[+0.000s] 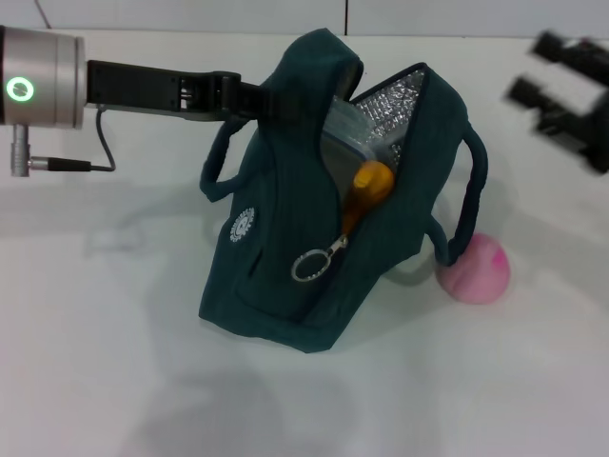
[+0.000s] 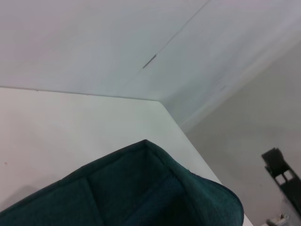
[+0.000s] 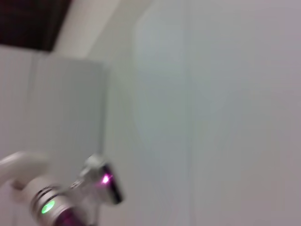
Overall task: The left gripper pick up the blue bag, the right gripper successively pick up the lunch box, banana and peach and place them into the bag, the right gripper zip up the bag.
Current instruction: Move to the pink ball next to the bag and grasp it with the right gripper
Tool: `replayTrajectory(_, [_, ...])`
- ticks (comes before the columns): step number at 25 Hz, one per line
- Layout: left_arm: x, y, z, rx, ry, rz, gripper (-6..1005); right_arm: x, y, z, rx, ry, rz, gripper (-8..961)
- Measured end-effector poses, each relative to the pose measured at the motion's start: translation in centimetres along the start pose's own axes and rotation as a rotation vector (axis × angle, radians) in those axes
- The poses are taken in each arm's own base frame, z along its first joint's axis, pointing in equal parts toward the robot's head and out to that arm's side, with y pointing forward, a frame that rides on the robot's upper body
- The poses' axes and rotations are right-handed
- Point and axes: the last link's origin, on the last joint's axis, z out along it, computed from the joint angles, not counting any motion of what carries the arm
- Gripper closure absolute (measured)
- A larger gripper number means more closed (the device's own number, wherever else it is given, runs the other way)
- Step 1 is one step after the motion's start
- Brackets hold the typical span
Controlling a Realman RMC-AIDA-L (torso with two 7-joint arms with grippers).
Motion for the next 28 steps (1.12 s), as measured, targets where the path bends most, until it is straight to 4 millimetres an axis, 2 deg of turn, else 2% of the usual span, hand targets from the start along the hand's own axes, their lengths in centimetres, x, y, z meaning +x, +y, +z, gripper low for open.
replayTrajectory(4, [0.0,-0.1,-0.1,0.005,0.001,0.001,944,-0.6,-2.1,-2.8,0.037,0.134,0.095,373])
replayTrajectory(7, [0.0,-0.1,-0.1,0.007,-0.001,0.004,944,0.5,-2.3,-3.6,0.015,0.272,0.139,375])
replayTrajectory(8, [0.0,-0.1,-0.1,0.008,-0.001,0.005,944,1.8,-1.9,-4.0,-0.007,0.375,0.144,375])
replayTrajectory(9, [0.0,-0.1,-0.1,0.009,0.001,0.009,945,1.8,-1.9,-4.0,-0.007,0.375,0.144,374])
replayTrajectory(14, [0.0,-0.3,-0.1,0.018,0.007,0.008,944,4.9,-0.7,-4.3,-0.033,0.548,0.154,371])
replayTrajectory(18, [0.0,-0.4,-0.1,0.019,0.009,0.007,944,5.8,-0.5,-4.0,-0.030,0.590,0.158,369])
replayTrajectory(28, [-0.1,-0.4,-0.1,0.020,0.010,0.003,944,7.7,-0.7,-1.8,-0.038,0.694,0.133,378])
